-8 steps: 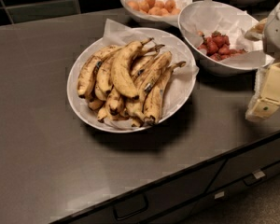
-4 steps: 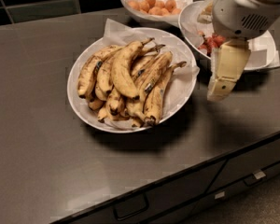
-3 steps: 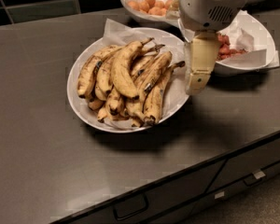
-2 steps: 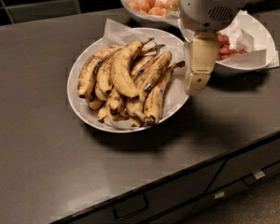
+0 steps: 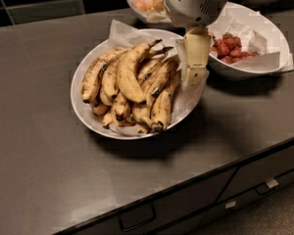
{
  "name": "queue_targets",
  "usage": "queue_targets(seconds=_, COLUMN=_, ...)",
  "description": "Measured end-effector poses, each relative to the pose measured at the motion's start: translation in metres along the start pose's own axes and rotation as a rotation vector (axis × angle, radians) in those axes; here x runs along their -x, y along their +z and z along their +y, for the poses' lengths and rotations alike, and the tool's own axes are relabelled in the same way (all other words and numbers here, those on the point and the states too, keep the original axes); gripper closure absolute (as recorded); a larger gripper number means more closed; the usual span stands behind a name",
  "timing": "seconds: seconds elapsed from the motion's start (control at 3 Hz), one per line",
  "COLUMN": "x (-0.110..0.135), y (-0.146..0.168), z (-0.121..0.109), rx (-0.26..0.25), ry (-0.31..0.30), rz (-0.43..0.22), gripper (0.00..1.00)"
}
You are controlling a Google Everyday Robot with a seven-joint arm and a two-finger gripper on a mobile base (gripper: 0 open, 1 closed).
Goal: Pick banana from white bowl
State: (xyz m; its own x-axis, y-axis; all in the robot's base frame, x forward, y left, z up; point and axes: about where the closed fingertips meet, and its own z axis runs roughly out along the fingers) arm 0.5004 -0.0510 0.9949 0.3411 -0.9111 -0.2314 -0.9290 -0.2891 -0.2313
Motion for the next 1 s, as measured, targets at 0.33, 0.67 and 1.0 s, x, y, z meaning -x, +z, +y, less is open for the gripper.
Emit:
queue_targets(seconds=0.33, x=0.0297, y=0.0144, z=-0.0366, rx=-0.019, ry=-0.137, rz=-0.099, gripper=0.00)
queue_targets(seconds=0.67, x=0.0297, y=0.0144, z=-0.0367, rx=-0.019, ry=-0.137, rz=-0.099, gripper=0.00)
queue_targets(seconds=1.0, x=0.0341, y=0.0149, z=-0.0391, rx=-0.023, ry=-0.140, rz=-0.107, gripper=0.00)
